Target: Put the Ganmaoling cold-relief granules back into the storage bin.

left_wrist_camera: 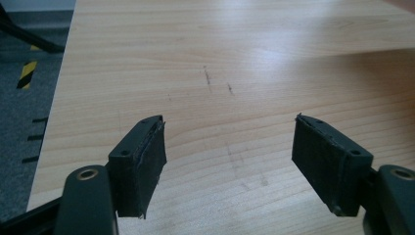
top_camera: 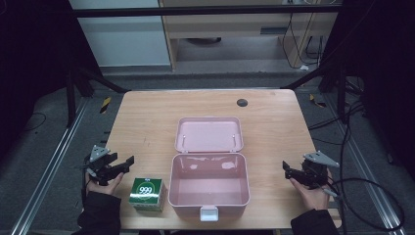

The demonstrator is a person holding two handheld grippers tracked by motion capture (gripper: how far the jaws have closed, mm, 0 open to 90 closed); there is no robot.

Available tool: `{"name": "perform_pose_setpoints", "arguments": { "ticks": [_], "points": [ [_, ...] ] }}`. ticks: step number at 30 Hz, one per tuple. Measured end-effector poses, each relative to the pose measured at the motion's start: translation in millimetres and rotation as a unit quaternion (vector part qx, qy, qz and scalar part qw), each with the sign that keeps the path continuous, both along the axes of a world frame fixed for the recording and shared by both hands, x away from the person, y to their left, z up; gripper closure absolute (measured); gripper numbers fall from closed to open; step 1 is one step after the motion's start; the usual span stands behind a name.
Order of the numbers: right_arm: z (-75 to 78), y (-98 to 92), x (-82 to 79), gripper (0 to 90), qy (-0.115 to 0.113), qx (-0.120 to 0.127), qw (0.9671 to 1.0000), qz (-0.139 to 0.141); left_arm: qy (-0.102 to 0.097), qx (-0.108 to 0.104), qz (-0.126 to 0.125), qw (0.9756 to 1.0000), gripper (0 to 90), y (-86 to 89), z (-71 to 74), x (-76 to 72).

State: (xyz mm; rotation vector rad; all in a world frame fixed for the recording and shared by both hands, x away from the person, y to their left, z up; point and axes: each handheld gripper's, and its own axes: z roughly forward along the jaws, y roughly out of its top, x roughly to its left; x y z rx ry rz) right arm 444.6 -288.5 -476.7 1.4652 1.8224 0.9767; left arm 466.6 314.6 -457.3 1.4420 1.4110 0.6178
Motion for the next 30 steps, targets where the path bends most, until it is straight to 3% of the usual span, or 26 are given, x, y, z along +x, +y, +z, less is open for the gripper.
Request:
{"name": "perform_pose_setpoints", "arguments": {
  "ticks": [3,6,8,12,20,24,25,27,28,29,30],
  "points": [
    [-0.3,1.0,0.4,11.7,0.008,0.004,0.9999,0.008,-0.005,-0.007,-0.009,0.9999,25.9,1.8,4.3,-2.2],
    [-2.7,2.9,1.7,10.1,0.019,0.003,0.9995,0.024,-0.023,-0.023,-0.035,0.9989,24.9,3.3,15.9,-5.1],
    [-2.8,3.0,1.7,10.1,0.018,0.002,0.9996,0.023,-0.024,-0.023,-0.049,0.9983,24.7,3.7,20.2,-5.8],
    [-0.8,2.5,1.0,10.1,0.0,-0.005,0.9997,0.024,-0.036,-0.026,-0.098,0.9942,22.0,0.2,35.6,-8.5],
    [4.7,4.1,-1.5,10.5,-0.024,-0.014,0.9994,0.021,-0.05,-0.032,-0.127,0.9901,20.3,1.5,57.1,-16.7],
    [4.7,5.0,-1.6,10.8,-0.025,-0.019,0.9992,0.025,-0.045,-0.017,-0.16,0.9859,19.1,-4.2,63.7,-21.5],
    [4.4,5.5,-1.5,10.8,-0.024,-0.02,0.9992,0.025,-0.038,-0.003,-0.181,0.9826,19.1,-7.7,66.9,-23.6],
    [4.1,6.0,-1.3,10.8,-0.023,-0.023,0.9991,0.028,-0.035,-0.004,-0.189,0.9813,18.7,-9.1,68.3,-24.3],
    [4.1,6.4,-1.4,10.8,-0.021,-0.024,0.9991,0.028,-0.024,0.002,-0.211,0.9771,18.5,-11.6,71.4,-25.4],
    [4.1,6.4,-1.4,10.8,-0.021,-0.024,0.9991,0.028,-0.024,0.002,-0.211,0.9771,18.4,-11.6,71.4,-25.4],
    [3.9,6.9,-1.5,10.8,-0.022,-0.027,0.9989,0.032,-0.022,0.002,-0.22,0.9752,18.4,-14.2,73.4,-25.7]
  ]
}}
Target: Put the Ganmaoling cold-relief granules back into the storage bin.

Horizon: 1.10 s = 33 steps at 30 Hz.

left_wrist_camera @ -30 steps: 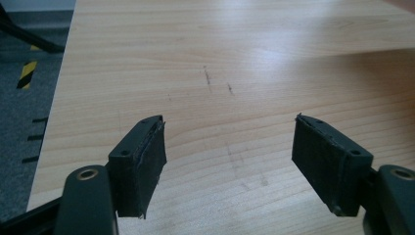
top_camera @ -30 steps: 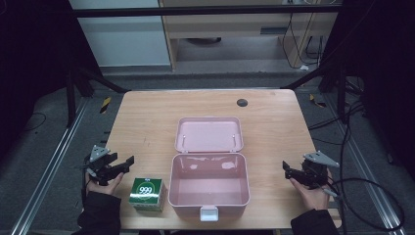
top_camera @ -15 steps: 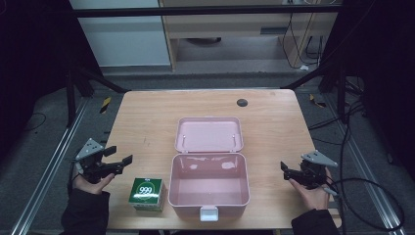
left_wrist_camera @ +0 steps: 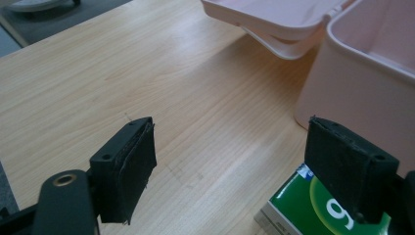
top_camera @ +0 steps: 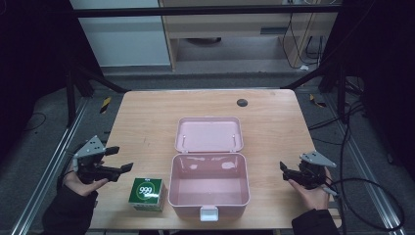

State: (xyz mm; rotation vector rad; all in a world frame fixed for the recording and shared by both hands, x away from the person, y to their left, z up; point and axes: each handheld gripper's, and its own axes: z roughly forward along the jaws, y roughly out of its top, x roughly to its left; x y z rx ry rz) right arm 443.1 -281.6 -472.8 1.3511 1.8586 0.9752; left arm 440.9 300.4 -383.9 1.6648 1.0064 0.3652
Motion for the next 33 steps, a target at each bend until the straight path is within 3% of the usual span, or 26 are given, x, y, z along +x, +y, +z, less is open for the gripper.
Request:
{"name": "perform_pose_setpoints", "arguments": {
  "ticks": [5,10,16,33],
  "points": [
    [-0.5,0.3,0.4,10.8,0.001,-0.005,1.0,0.004,0.014,0.014,-0.038,0.9991,17.2,-7.4,5.0,-0.6],
    [-1.4,1.2,0.5,10.7,0.002,-0.009,0.9999,0.008,0.04,0.022,-0.093,0.9946,16.2,-18.8,7.9,-4.8],
    [-2.2,1.6,0.9,10.7,0.003,-0.012,0.9999,0.012,0.046,0.041,-0.125,0.9902,16.2,-34.8,0.2,-13.4],
    [-4.3,3.6,0.3,9.9,0.01,-0.019,0.9996,0.019,0.098,0.043,-0.151,0.9828,9.5,-63.4,-14.6,-28.6]
  ]
}}
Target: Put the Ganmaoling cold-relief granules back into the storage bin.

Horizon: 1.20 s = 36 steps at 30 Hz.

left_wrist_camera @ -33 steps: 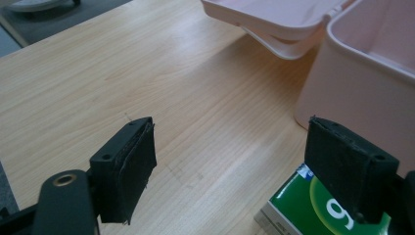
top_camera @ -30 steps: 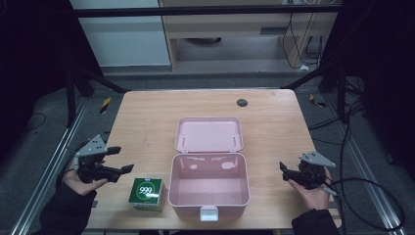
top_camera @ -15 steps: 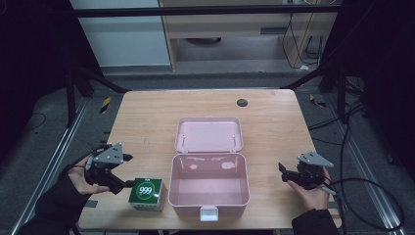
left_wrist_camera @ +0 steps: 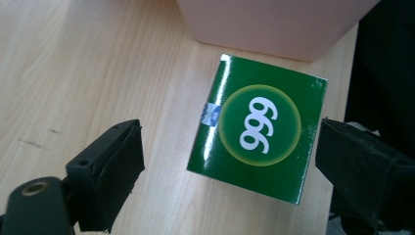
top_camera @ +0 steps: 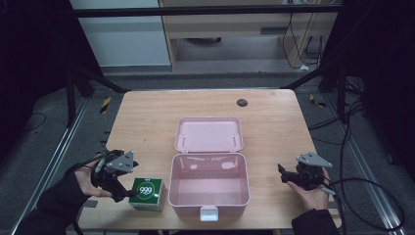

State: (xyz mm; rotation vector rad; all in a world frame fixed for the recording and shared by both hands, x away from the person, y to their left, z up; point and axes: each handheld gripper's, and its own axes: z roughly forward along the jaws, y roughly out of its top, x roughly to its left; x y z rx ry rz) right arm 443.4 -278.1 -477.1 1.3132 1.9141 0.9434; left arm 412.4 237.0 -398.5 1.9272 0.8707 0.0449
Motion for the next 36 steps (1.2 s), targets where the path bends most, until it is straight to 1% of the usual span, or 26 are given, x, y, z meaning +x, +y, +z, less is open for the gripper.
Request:
{"name": "perform_pose_setpoints", "arguments": {
  "ticks": [9,11,21,28,31,33,36],
  "points": [
    [-2.0,0.1,1.1,8.9,0.005,-0.003,1.0,0.003,0.011,-0.001,-0.005,0.9999,7.6,-7.7,-4.6,-4.0],
    [-1.7,0.2,0.8,8.8,0.006,-0.001,1.0,0.004,0.011,-0.002,-0.006,0.9999,7.3,-8.5,-5.3,-4.3],
    [-4.1,2.1,1.9,7.5,0.013,-0.007,0.9999,0.007,0.028,-0.009,-0.007,0.9995,6.3,-19.1,-17.2,-6.3],
    [-4.2,2.0,2.1,6.2,0.014,-0.008,0.9998,0.008,0.033,-0.012,-0.007,0.9994,5.3,-24.1,-21.9,-7.0],
    [-4.4,2.0,2.3,5.5,0.015,-0.009,0.9998,0.008,0.033,-0.013,-0.012,0.9993,5.4,-24.4,-23.9,-7.5],
    [-5.0,2.1,2.6,5.2,0.014,-0.011,0.9998,0.009,0.04,-0.016,-0.011,0.999,5.4,-26.2,-27.4,-8.4],
    [-5.1,2.4,2.6,4.7,0.016,-0.011,0.9998,0.008,0.042,-0.016,-0.008,0.999,5.3,-28.2,-30.7,-8.7]
  ]
}}
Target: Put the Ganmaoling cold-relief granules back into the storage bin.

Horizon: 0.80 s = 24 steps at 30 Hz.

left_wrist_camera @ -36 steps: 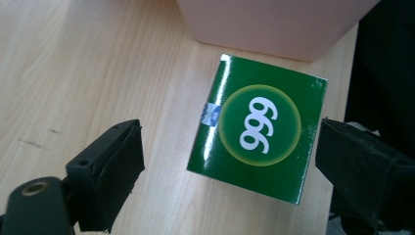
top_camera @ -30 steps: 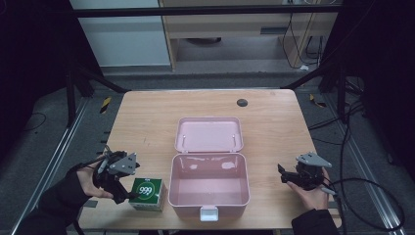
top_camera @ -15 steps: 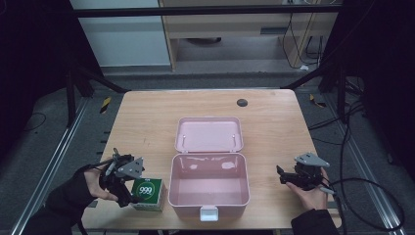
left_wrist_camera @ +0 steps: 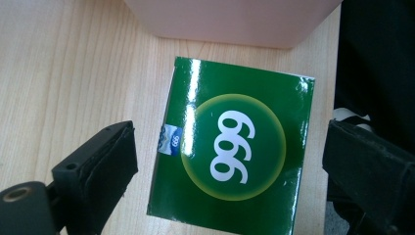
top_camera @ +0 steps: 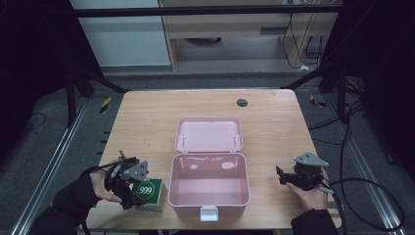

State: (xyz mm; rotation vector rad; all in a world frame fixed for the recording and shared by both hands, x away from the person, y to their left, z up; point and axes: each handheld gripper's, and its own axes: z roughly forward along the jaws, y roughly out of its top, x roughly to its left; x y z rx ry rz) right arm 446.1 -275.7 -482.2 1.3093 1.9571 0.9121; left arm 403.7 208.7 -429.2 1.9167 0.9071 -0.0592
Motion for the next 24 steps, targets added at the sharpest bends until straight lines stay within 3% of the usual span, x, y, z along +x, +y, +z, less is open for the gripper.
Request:
{"name": "perform_pose_setpoints", "arguments": {
  "ticks": [14,24],
  "points": [
    [-2.4,2.1,1.0,3.6,0.006,-0.012,0.9999,0.006,0.008,-0.002,-0.001,1.0,5.1,-4.3,-16.6,-0.4],
    [-4.6,4.0,2.0,3.6,0.012,-0.018,0.9997,0.01,0.024,-0.013,0.013,0.9995,6.3,-7.6,-26.4,0.4]
  ]
}}
